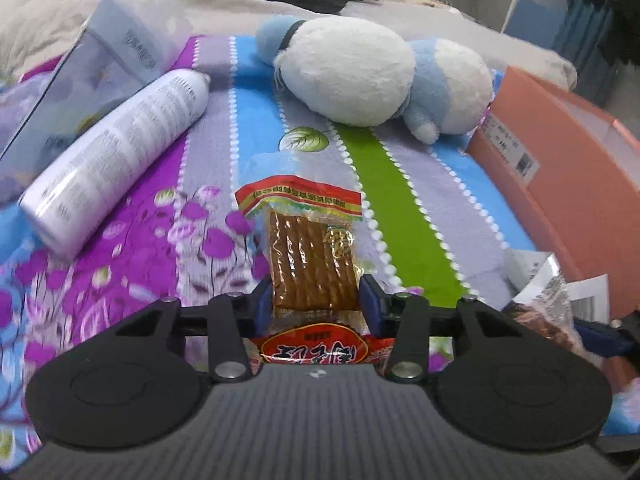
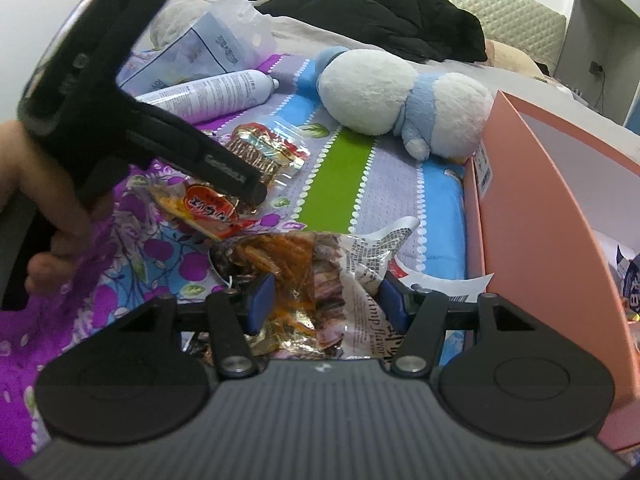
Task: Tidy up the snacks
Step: 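Lift both held packets and carry them toward the pink box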
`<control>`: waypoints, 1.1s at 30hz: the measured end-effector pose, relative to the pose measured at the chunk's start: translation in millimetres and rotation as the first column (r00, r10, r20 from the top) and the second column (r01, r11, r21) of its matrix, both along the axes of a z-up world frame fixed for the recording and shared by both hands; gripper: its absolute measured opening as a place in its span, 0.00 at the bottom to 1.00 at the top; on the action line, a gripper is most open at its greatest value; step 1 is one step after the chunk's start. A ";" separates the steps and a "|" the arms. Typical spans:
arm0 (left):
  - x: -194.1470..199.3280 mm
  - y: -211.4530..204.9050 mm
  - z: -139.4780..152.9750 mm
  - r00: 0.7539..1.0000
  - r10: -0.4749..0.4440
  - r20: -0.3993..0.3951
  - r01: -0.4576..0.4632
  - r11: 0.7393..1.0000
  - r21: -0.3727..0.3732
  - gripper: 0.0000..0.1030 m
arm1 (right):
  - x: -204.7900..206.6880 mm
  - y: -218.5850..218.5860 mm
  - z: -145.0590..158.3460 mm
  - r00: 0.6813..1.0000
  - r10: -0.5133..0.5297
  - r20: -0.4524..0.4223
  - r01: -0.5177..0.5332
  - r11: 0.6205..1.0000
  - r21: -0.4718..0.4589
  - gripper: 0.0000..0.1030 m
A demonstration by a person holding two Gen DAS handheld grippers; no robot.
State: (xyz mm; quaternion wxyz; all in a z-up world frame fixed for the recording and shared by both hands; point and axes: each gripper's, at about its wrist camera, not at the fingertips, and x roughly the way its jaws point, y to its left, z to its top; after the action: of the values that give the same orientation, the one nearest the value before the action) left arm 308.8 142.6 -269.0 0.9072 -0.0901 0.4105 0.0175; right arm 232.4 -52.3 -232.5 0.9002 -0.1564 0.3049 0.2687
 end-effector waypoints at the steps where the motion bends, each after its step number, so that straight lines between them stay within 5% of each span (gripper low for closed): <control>1: -6.1 1.2 3.9 1.000 0.009 0.002 -0.009 1.000 -0.016 0.48 | -0.8 -0.3 2.2 1.000 0.000 -0.005 0.000 1.000 0.000 0.58; 16: -107.2 8.2 80.4 0.992 0.104 0.066 -0.094 0.985 -0.143 0.48 | -53.0 -23.3 56.4 1.000 0.017 0.003 -0.017 0.998 0.069 0.58; 33: -184.0 1.5 161.8 0.977 0.113 0.181 -0.084 0.983 -0.162 0.48 | -95.0 -55.1 135.5 0.995 -0.056 0.084 0.040 0.982 0.185 0.57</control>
State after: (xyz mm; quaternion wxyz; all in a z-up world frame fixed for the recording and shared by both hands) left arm 124.8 144.1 -107.2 0.9305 -0.1813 0.3173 0.0222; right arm 137.4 -107.4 -96.9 0.9297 -0.0773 0.2422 0.2666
